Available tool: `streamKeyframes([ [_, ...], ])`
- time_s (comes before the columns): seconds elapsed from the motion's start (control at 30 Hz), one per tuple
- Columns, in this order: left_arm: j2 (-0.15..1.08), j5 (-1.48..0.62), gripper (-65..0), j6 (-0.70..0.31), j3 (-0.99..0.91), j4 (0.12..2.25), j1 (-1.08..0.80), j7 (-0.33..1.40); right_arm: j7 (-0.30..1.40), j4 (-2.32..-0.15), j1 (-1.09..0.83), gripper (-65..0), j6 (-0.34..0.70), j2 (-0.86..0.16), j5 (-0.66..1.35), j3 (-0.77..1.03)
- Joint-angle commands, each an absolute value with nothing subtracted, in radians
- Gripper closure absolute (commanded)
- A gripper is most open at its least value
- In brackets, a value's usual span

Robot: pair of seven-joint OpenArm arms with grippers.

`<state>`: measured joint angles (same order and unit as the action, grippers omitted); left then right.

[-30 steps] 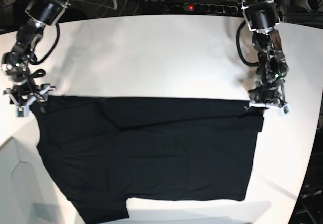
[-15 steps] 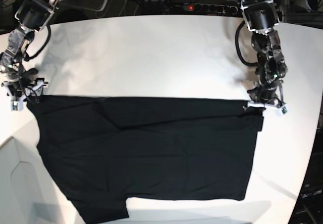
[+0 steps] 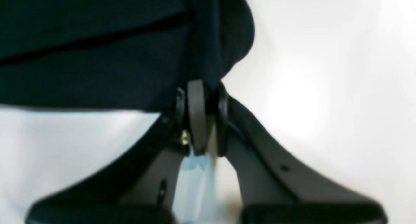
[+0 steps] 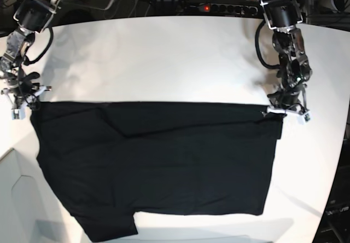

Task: Fold the T-shirt properly
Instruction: 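Lay the folded edge down and release both grippers, then drag the shirt back toward the robot with both grippers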

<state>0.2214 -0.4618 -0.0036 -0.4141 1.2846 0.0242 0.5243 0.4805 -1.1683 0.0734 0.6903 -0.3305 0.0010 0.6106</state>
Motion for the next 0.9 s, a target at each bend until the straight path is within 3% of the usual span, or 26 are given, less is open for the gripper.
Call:
streamKeyframes([
  [0.0,0.259,-0.469,-0.1,-0.001,-0.415,1.320,0.044,0.492,0.476,-1.208,0.097,0.0,0.698,-0.358,-0.004,0.615],
  [0.23,0.275,-0.470,-0.1,0.002,-0.417,1.333,0.156,0.585,0.516,-1.345,0.183,0.0,0.698,-0.377,-0.007,0.572],
  [0.57,0.272,-0.470,-0.1,0.004,-0.410,1.333,0.380,0.688,0.662,-1.326,0.501,0.0,0.698,-0.415,-0.008,0.481],
  [0.87,0.271,-0.470,-0.1,-0.001,-0.415,1.322,0.400,0.754,0.673,-1.326,0.456,0.0,0.698,-0.412,-0.008,0.492],
])
